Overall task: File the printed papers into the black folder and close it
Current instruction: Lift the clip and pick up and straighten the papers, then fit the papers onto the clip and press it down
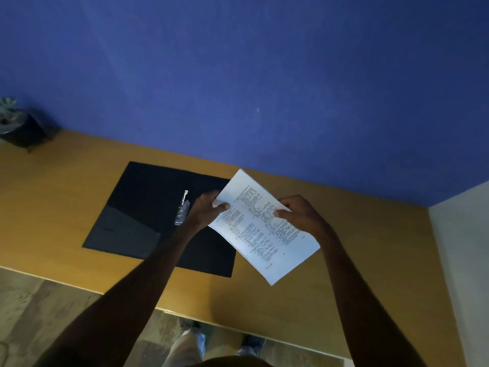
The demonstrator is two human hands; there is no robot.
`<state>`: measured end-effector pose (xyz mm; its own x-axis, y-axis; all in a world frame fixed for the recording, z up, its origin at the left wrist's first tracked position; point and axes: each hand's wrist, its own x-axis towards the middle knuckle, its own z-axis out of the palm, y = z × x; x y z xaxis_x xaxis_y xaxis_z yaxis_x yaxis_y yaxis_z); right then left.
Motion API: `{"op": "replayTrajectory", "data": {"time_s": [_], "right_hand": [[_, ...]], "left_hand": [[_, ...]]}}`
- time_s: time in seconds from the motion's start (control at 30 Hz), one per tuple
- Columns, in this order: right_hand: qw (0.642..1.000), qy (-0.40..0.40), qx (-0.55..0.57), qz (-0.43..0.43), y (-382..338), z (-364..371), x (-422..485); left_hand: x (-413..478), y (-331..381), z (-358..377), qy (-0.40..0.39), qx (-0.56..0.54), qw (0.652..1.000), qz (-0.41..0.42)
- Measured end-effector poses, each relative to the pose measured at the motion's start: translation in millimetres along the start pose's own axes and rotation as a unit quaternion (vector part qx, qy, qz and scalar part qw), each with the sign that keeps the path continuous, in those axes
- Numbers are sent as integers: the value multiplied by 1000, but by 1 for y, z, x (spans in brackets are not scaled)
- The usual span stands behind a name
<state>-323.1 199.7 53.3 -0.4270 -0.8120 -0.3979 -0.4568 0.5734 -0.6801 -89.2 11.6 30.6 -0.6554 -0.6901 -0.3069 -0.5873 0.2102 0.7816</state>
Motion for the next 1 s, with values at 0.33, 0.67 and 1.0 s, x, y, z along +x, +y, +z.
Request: {"op": "replayTrajectory", "data": {"time_s": [0.33, 0.67, 1.0], "right_hand": [[906, 154, 366, 144, -31, 120, 18], [863, 184, 409, 230, -47, 188, 31], [829, 194, 456, 261, -58, 211, 47]], "left_hand": [[-7, -89, -77, 109, 51, 990, -71], [18, -138, -95, -8, 100, 993, -67], [46, -148, -100, -56, 122, 990, -45]]}}
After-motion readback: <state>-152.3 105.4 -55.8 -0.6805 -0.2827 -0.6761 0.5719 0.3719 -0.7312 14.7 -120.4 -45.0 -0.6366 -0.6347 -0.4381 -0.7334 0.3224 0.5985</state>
